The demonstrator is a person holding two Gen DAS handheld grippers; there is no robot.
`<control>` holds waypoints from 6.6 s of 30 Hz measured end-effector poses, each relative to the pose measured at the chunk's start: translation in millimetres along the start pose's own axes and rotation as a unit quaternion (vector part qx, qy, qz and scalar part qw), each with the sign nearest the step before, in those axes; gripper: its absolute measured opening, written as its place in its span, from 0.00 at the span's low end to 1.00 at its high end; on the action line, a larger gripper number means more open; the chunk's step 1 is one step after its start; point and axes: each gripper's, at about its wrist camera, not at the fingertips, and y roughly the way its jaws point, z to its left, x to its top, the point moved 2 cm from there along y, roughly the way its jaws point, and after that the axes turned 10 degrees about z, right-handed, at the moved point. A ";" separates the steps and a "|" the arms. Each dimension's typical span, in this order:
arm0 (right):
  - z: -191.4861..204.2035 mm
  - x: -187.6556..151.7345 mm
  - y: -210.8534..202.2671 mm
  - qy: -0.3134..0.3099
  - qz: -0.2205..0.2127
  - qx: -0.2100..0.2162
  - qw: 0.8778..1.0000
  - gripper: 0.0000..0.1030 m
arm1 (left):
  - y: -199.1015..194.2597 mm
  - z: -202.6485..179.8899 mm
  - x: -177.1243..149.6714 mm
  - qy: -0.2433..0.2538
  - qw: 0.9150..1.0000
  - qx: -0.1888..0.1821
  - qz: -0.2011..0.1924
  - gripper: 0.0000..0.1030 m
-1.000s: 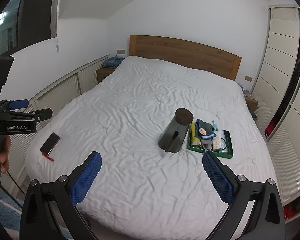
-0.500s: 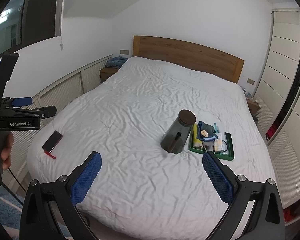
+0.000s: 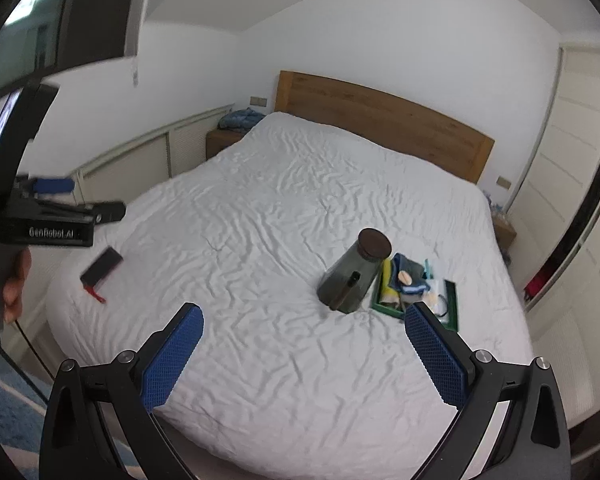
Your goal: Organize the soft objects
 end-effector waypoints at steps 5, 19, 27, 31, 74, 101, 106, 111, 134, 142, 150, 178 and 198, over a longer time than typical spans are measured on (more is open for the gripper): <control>16.2 -0.7 -5.6 -0.049 0.007 -0.014 0.999 1.00 | 0.6 -4.9 0.6 0.003 1.000 -0.010 0.001 0.99; 21.9 1.6 -18.7 -0.060 0.005 0.007 0.998 1.00 | 1.6 -12.4 2.4 0.005 1.000 -0.025 -0.001 0.99; 6.3 12.8 -18.1 -0.011 0.024 0.019 0.999 1.00 | 1.9 -11.2 2.0 0.005 1.000 -0.024 -0.002 0.99; -12.9 21.4 -15.1 0.045 0.036 0.024 0.998 1.00 | 2.0 -12.1 1.6 0.005 1.000 -0.027 -0.003 0.99; -0.1 -14.0 -37.1 0.007 0.032 0.024 0.999 1.00 | -11.7 -17.2 -8.6 0.015 0.999 -0.031 -0.027 0.99; -13.3 28.0 8.4 0.011 0.128 0.014 0.992 1.00 | 10.6 -21.3 2.4 0.021 0.999 -0.046 -0.002 0.99; -34.8 34.7 26.8 0.078 0.175 0.048 0.980 1.00 | 18.5 -26.2 4.5 0.025 0.998 -0.051 0.007 0.99; -52.9 33.6 43.9 0.113 0.222 0.082 0.965 1.00 | 27.7 -30.2 6.9 0.027 0.998 -0.055 0.016 0.99; -40.5 34.8 76.3 0.009 0.277 0.031 0.960 1.00 | 51.3 -48.8 14.4 0.047 0.996 -0.064 0.042 0.99; -27.6 40.8 46.4 0.016 0.164 0.002 0.986 1.00 | 45.2 -53.0 15.3 0.052 0.996 -0.062 0.027 0.99; -13.0 31.3 15.4 0.028 0.094 -0.010 0.995 1.00 | 36.0 -52.5 16.5 0.059 0.997 -0.057 0.015 0.99; -7.2 16.0 -24.5 0.019 0.067 0.021 0.997 1.00 | 16.4 -42.4 4.5 0.055 0.997 -0.051 0.003 0.99; -42.5 29.7 2.0 0.100 0.146 0.071 0.982 1.00 | 21.0 -42.2 1.8 0.055 0.997 -0.054 0.012 0.99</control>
